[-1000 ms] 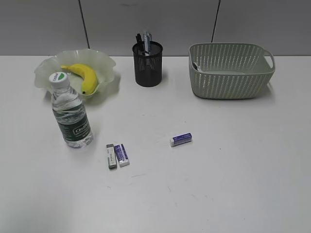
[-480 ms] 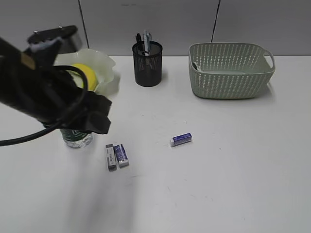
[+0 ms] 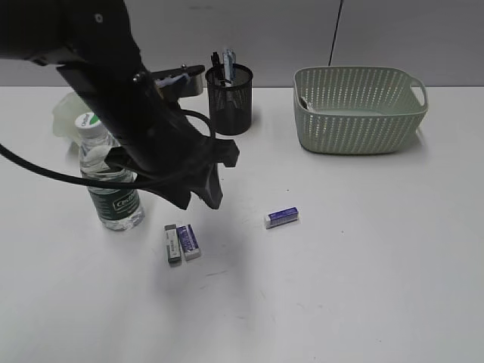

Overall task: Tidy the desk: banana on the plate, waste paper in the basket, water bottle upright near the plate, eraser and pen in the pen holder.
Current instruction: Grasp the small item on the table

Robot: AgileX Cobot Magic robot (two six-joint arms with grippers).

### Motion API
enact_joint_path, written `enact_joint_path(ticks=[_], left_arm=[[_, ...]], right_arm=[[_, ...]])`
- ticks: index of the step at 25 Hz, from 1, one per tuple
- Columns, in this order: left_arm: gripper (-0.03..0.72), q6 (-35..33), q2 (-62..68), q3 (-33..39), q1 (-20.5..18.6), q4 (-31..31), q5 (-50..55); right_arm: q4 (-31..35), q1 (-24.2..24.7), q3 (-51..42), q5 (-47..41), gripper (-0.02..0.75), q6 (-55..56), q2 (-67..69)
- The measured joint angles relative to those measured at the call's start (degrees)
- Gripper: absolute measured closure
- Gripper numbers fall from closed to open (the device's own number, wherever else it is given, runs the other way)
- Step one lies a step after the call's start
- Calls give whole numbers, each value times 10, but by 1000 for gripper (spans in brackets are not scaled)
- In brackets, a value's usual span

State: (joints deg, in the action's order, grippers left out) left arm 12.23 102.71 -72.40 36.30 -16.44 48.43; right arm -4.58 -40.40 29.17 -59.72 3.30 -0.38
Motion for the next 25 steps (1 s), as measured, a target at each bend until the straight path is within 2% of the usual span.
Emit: enact_joint_path(ticks=[9, 15, 18, 25], left_arm=[[331, 96, 97, -87, 1, 31, 46], [318, 174, 166, -156, 33, 109, 124], [304, 184, 188, -169, 46, 132, 156], [293, 187, 195, -173, 46, 164, 208]], right_arm=[[0, 0, 0, 1, 416, 0, -1], [0, 0, 0, 1, 416, 0, -1], [0, 0, 0, 1, 416, 0, -1], [0, 0, 0, 1, 416, 0, -1]])
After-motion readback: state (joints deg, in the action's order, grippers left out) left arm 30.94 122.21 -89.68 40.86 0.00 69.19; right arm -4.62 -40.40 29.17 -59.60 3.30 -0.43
